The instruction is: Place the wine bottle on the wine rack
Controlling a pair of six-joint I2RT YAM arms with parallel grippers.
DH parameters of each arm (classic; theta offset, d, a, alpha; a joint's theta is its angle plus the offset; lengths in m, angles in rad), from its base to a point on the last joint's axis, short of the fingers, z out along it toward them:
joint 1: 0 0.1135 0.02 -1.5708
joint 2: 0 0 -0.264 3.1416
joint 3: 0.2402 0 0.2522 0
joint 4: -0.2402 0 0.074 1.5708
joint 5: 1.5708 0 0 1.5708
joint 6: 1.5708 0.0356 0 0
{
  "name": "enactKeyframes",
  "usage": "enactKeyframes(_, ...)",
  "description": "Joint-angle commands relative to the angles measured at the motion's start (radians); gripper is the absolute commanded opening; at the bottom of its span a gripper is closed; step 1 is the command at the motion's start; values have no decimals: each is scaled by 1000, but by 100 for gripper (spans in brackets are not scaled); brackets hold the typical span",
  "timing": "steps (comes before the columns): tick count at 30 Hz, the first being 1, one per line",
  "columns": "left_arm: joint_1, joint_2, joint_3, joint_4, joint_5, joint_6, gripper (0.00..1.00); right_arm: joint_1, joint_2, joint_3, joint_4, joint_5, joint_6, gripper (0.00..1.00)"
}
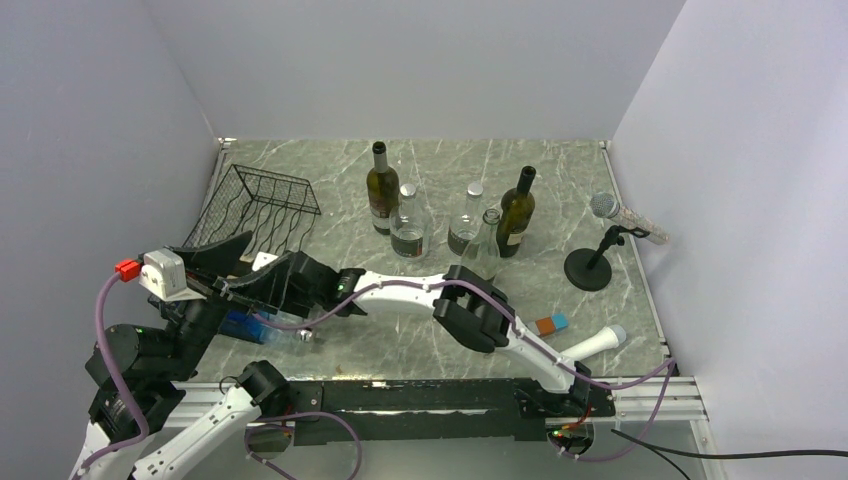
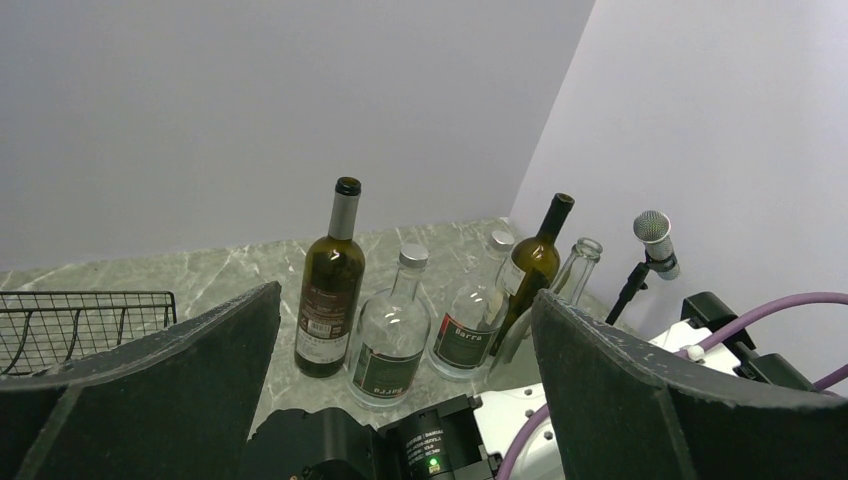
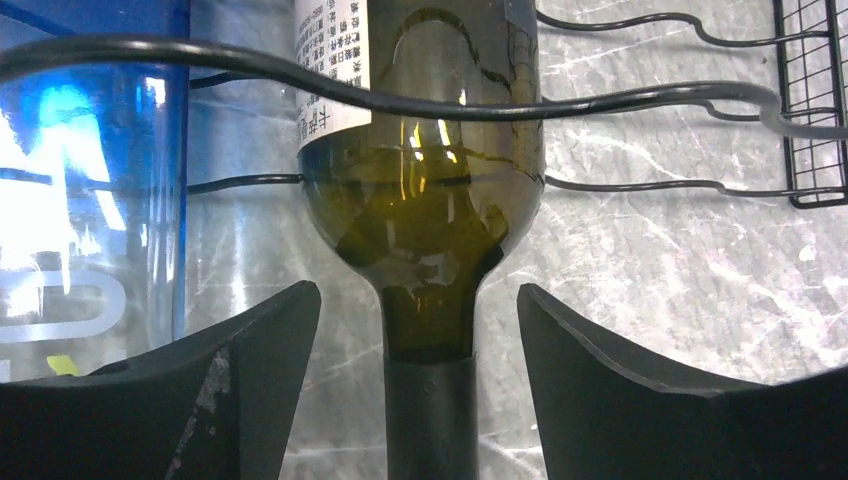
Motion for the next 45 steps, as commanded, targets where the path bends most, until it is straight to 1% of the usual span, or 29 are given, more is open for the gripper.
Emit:
enactKeyframes(1,-3,-1,-4,38,-6,-12,99,28,-108,-45,80,10,28,78)
enactKeyframes(5,-3,-2,-1,41,-3,-11,99,28,-172,-126,82,32,42,81)
enactKeyframes(9,-3,1,7,39,-2,-10,99,27,-247,-203,120,41,60,84)
enactKeyframes(13,-4,5,21,40,-2,-11,99,28,-312,-234,88,58,93,86)
enactKeyframes(15,-3,8,33,41,0,-14,99,28,-354,-260,46,71,105,87)
enactKeyframes(17,-3,17,50,41,29,-9,99,28,-415,-302,36,75,118,87)
enactKeyframes(20,-4,32,78,46,44,-7,99,26,-534,-394,63,81,105,88)
enactKeyframes(22,-4,47,126,27,56,2,99,15,-594,-407,33,111,104,88)
enactKeyframes(26,-4,81,227,3,69,26,99,-40,-637,-325,-151,178,160,87)
enactKeyframes(28,-3,94,257,-1,84,35,99,-82,-675,-292,-213,178,198,86)
enactKeyframes(32,-4,111,258,14,103,38,99,-177,-766,-271,-232,125,269,86)
enactKeyframes(35,-4,107,219,40,103,40,99,-250,-777,-235,-230,101,301,86)
enactKeyframes(37,-4,106,193,52,111,46,99,-306,-741,-188,-236,103,315,86)
enactKeyframes(40,-4,118,169,59,117,42,99,-368,-650,-76,-284,81,347,86)
enactKeyframes(43,-3,144,173,34,117,31,99,-404,-555,55,-331,25,374,86)
enactKeyframes(45,-3,160,174,21,112,24,99,-416,-507,104,-341,15,387,85)
